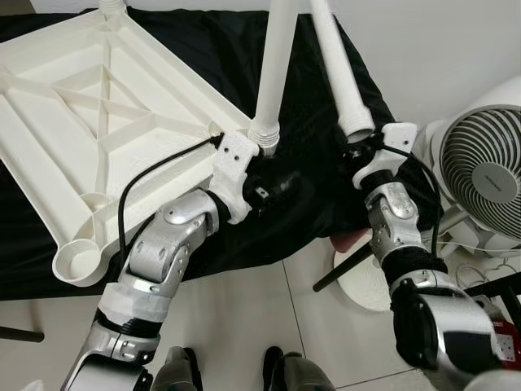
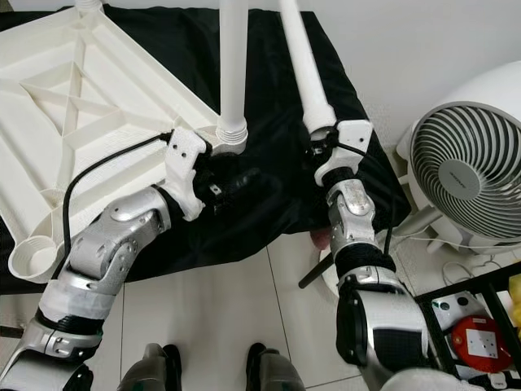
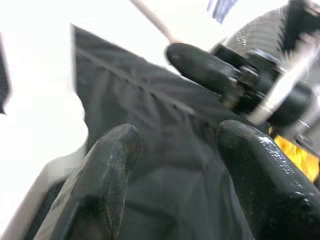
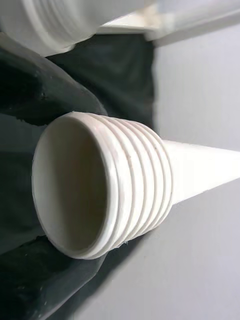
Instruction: Building children table
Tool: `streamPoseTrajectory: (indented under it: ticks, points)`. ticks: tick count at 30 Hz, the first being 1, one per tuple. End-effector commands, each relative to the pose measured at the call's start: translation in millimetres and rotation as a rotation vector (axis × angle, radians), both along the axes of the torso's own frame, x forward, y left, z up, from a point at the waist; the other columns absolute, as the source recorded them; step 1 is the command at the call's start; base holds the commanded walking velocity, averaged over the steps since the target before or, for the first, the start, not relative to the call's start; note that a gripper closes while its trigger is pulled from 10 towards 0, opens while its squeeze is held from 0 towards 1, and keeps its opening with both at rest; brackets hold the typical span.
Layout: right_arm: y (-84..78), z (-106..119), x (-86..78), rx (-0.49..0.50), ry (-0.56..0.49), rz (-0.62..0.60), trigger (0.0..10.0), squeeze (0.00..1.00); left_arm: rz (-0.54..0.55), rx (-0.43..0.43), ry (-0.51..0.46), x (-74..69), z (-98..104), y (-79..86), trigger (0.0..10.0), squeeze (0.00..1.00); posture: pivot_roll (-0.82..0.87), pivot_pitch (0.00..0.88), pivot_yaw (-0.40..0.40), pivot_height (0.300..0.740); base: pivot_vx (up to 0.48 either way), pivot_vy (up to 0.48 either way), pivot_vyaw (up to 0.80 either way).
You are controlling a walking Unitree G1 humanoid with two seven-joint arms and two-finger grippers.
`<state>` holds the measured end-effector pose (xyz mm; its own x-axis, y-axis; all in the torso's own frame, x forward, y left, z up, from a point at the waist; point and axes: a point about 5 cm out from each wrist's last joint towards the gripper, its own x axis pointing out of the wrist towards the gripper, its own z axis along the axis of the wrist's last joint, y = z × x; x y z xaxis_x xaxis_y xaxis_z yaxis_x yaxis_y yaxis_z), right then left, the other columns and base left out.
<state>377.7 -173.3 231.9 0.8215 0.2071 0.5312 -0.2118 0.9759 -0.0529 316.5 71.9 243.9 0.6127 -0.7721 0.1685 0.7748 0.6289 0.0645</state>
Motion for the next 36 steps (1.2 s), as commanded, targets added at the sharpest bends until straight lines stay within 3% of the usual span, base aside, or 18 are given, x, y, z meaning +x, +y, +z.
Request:
streamPoseTrajectory:
  ticks: [1, 4, 6, 11, 12, 15, 16, 22, 28, 33, 34, 36]
  points:
    - [-0.9, 9, -7.1, 0.001, -0.074, -0.013, 10.0, 0.00, -0.086, -0.008, 0.026, -2.3, -2, -1.3, 10.0, 1.00, 0.03, 0.155, -0.076, 0.740, 0.000, 0.000, 0.00]
    - [1.5, 17, -13.9, -0.010, -0.126, -0.010, 10.0, 0.00, -0.110, -0.034, 0.037, -1.7, 1, 2.3, 10.0, 1.00, 0.03, 0.140, -0.072, 0.740, 0.000, 0.000, 0.00]
    - [2.3, 34, -27.4, -0.022, -0.228, 0.004, 10.0, 0.00, -0.183, -0.058, 0.025, -6.2, 11, 6.9, 10.0, 1.00, 0.03, 0.113, -0.059, 0.740, 0.000, 0.000, 0.00]
    - [1.1, 48, -37.1, -0.022, -0.291, 0.026, 10.0, 0.00, -0.206, -0.074, 0.005, -9.1, 21, 9.7, 10.0, 1.00, 0.03, 0.098, -0.051, 0.740, 0.000, 0.000, 0.00]
    - [2.8, 52, -39.4, -0.038, -0.311, 0.032, 10.0, 0.00, -0.221, -0.084, 0.009, -9.5, 25, 11.1, 10.0, 0.00, 0.02, 0.087, -0.041, 0.740, 0.000, 0.000, 0.00]
    - [4.6, 55, -41.0, -0.047, -0.327, 0.038, 10.0, 0.00, -0.238, -0.098, 0.014, -10.0, 28, 12.5, 10.0, 0.00, 0.02, 0.084, -0.038, 0.740, 0.000, 0.000, 0.00]
    - [11.2, 71, -48.8, -0.054, -0.387, 0.058, 10.0, 0.00, -0.280, -0.150, 0.009, -10.0, 43, 17.3, 10.0, 0.00, 0.02, 0.070, -0.024, 0.740, 0.000, 0.000, 0.00]
    - [24.7, 104, -65.7, -0.041, -0.505, 0.115, 10.0, 0.00, -0.321, -0.186, 0.000, -11.1, 58, 23.8, 10.0, 0.00, 0.03, 0.052, -0.014, 0.740, 0.000, 0.000, 0.00]
    - [32.5, 111, -69.9, -0.059, -0.530, 0.156, 10.0, 0.00, -0.350, -0.230, 0.015, -12.8, 64, 25.3, 10.0, 0.00, 0.04, 0.048, -0.016, 0.740, 0.000, 0.000, 0.00]
    - [46.6, 106, -71.8, -0.130, -0.505, 0.235, 10.0, 0.00, -0.413, -0.334, 0.040, -13.1, 77, 35.4, 10.0, 0.01, 0.05, 0.044, -0.024, 0.740, 0.000, 0.000, 0.00]
    - [48.8, 103, -72.0, -0.144, -0.495, 0.245, 10.0, 0.00, -0.462, -0.363, 0.051, -15.3, 79, 38.6, 10.0, 1.00, 0.05, 0.046, -0.025, 0.740, 0.000, 0.000, 0.00]
    - [50.6, 99, -72.2, -0.159, -0.481, 0.256, 10.0, 0.00, -0.513, -0.385, 0.047, -18.9, 83, 42.0, 10.0, 1.00, 0.05, 0.047, -0.027, 0.740, 0.000, 0.000, 0.00]
